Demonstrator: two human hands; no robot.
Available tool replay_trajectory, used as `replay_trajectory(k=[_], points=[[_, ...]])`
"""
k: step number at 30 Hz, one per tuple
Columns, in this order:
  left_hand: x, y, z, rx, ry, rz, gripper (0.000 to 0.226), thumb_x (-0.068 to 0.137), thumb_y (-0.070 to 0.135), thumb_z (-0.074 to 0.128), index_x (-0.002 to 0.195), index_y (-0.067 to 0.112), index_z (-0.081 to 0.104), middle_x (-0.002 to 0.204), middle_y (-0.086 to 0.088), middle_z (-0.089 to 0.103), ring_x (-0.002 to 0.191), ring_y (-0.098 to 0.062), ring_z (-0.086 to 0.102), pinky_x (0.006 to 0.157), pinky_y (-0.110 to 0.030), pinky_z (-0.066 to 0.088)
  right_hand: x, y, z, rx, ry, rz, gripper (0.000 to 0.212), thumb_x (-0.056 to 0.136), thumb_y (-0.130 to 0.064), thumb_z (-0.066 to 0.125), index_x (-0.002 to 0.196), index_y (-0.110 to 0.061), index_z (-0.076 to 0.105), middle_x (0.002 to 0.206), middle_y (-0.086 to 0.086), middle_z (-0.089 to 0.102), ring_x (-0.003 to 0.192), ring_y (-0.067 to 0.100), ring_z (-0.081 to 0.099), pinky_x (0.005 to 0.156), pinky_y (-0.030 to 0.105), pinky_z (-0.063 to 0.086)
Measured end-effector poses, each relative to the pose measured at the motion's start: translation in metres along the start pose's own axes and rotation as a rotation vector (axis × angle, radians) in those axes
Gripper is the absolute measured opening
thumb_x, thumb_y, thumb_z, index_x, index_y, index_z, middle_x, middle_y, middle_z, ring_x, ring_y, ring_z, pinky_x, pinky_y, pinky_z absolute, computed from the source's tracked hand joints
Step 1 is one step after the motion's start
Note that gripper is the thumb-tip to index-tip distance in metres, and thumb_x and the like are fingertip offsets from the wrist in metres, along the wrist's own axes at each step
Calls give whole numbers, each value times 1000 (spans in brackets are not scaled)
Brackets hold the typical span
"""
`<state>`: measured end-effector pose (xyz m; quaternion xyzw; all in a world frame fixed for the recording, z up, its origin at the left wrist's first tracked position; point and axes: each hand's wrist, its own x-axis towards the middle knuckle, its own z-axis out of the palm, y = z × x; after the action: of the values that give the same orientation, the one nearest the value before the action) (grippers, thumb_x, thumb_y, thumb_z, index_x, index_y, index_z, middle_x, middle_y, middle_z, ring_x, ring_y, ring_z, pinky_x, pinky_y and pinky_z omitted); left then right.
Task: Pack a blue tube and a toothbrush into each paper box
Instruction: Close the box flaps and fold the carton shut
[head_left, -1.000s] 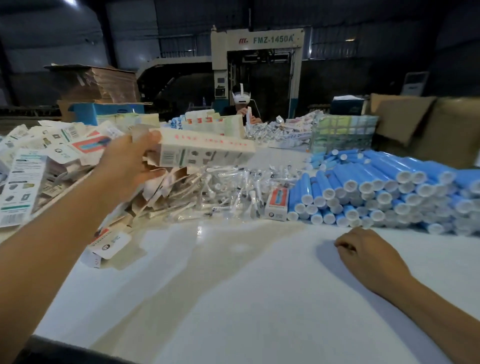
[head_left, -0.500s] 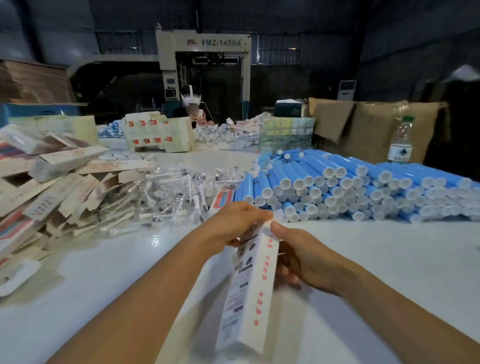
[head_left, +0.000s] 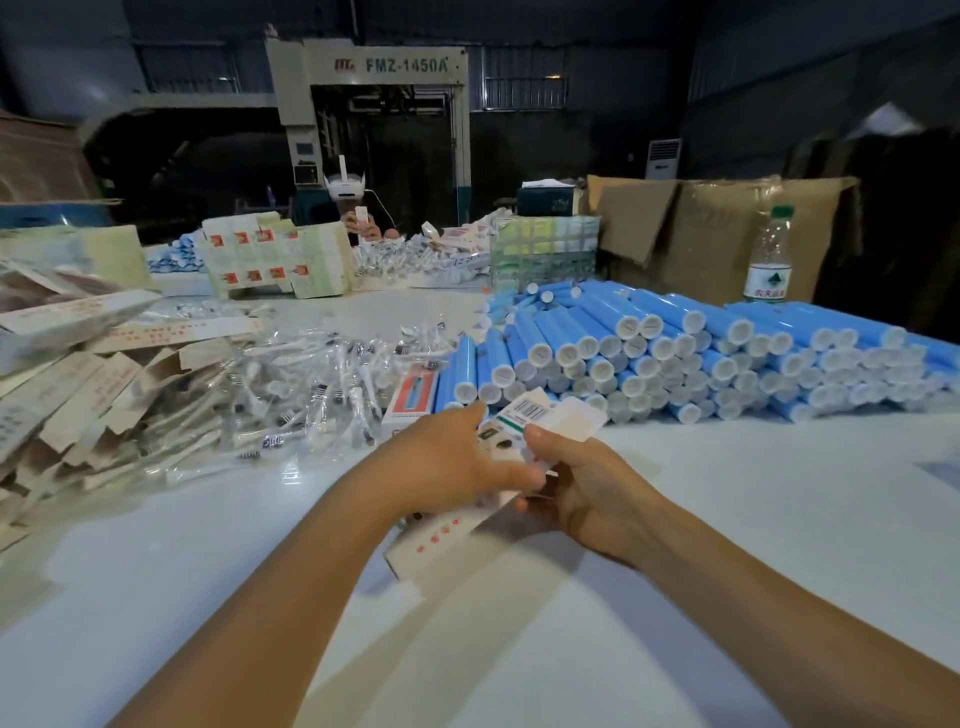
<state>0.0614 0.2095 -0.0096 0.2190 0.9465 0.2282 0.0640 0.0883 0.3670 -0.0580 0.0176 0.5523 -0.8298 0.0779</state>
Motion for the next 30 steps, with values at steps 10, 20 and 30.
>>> replay_trajectory(k=[10, 20, 30], points=[[-13, -24, 29, 457, 194, 42, 80, 86, 56, 51, 148, 28, 9, 136, 5, 37, 122, -19, 40, 85, -35, 35, 5, -5, -12, -119, 385, -225, 25, 93, -32, 57, 103, -11, 61, 98, 13, 70, 83, 25, 69, 65, 37, 56], [-19, -41, 49, 511, 285, 207, 65, 94, 55, 30, 149, 32, 3, 136, 8, 35, 118, -18, 35, 91, -37, 31, 2, -46, -15, -723, 717, -637, 19, 95, -19, 51, 110, -15, 62, 84, -15, 58, 74, 0, 53, 56, 10, 40], [-19, -40, 47, 519, 344, 246, 64, 90, 55, 38, 144, 30, 15, 129, 4, 44, 111, -22, 43, 76, -35, 29, 96, -120, 39, -1874, 490, -216, 13, 96, -15, 43, 93, -5, 51, 73, 5, 47, 60, 20, 43, 47, 30, 30]])
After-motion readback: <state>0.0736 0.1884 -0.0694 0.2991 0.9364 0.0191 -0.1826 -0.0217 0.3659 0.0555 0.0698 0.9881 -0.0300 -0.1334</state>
